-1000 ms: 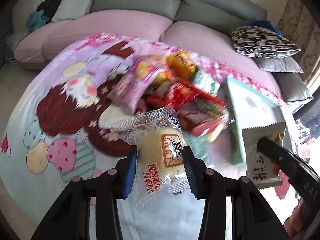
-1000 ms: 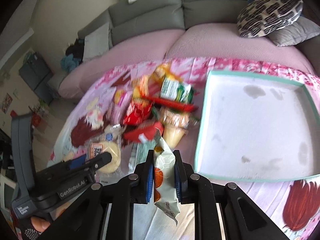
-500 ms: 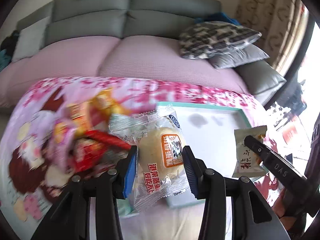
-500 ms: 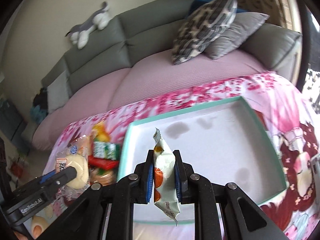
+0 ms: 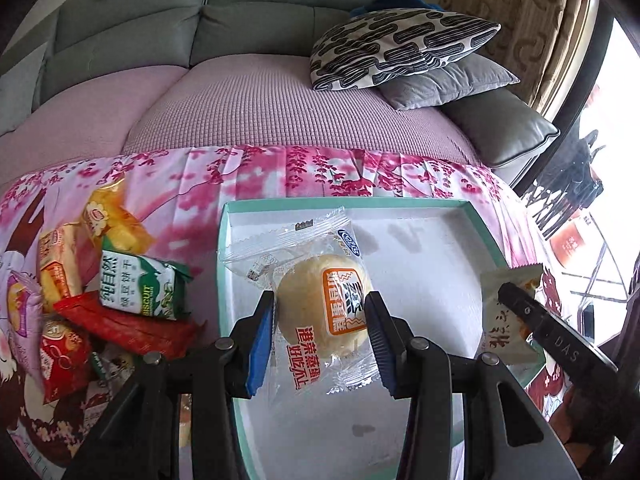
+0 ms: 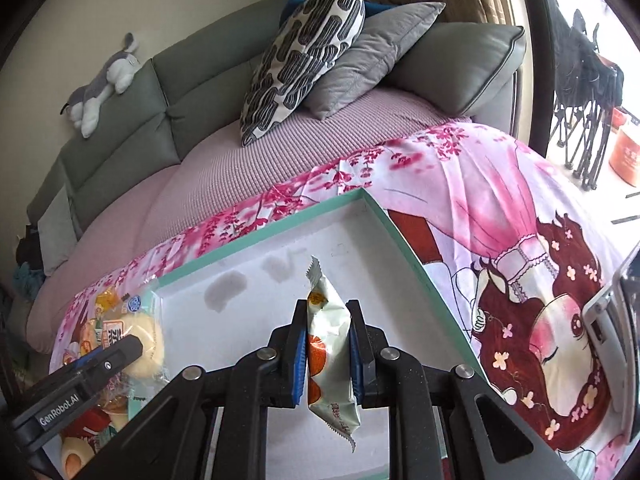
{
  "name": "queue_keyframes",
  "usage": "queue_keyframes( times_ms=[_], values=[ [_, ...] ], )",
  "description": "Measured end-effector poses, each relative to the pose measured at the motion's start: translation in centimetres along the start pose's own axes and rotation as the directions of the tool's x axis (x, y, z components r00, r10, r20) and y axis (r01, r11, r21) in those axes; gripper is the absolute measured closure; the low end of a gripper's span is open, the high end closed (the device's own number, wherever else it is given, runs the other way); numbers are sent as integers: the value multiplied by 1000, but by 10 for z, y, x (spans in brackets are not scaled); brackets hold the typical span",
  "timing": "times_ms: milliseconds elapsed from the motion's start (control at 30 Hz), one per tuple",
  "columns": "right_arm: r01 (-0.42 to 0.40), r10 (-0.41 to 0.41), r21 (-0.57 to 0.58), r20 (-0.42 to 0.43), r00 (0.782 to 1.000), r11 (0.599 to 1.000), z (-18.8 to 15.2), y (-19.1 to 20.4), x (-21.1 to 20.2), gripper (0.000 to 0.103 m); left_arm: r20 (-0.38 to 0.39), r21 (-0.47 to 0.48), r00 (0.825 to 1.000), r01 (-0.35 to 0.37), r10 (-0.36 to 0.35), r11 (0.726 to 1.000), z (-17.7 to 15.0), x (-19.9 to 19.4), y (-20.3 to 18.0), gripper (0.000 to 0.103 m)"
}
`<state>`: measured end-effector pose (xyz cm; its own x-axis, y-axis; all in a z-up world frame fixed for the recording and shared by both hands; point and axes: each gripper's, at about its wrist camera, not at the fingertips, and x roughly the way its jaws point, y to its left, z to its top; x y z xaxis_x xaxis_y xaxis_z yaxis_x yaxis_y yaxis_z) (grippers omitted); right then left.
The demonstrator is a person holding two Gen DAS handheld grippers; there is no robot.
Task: Organize snacks
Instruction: 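Carry the bun and pastry packet into the teal tray and open both tools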
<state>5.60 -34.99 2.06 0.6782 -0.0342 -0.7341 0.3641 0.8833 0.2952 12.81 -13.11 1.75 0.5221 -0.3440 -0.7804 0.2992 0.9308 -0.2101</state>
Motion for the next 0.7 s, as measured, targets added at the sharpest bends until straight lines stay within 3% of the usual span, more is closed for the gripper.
queue_keyframes(
  times_ms=[200, 233, 300, 367, 433, 500, 600, 700],
  values=[
    [14, -14, -36, 1, 1000, 999, -3, 4, 8, 83, 3, -3, 1000, 14, -14, 1000, 0, 7, 2, 56],
    [16, -16, -42, -2, 1000, 999, -3, 5, 9, 83, 2, -5, 1000, 11, -11, 1000, 0, 7, 3, 54],
    [35, -35, -52, -7, 999, 998, -3, 6, 10, 81, -2, -9, 1000, 1, -1, 1000, 1, 5, 5, 36],
    [61, -61, -56, -10, 998, 997, -3, 5, 10, 77, 3, -9, 1000, -12, 12, 1000, 2, -1, 6, 35],
    [98, -99, -69, -14, 995, 993, -3, 4, 9, 71, -2, -1, 999, -45, 45, 999, 3, -6, 7, 35],
    [140, -142, -86, -20, 990, 986, -3, 4, 8, 64, -15, 16, 995, -97, 97, 995, 2, -9, 7, 27],
    [168, -171, -104, -21, 985, 980, -3, 6, 4, 38, -23, 37, 987, -156, 157, 987, 1, -12, 8, 18],
    [180, -184, -118, -24, 983, 977, -3, 8, 2, 27, -25, 42, 981, -189, 190, 981, 0, -12, 11, 14]
  ],
)
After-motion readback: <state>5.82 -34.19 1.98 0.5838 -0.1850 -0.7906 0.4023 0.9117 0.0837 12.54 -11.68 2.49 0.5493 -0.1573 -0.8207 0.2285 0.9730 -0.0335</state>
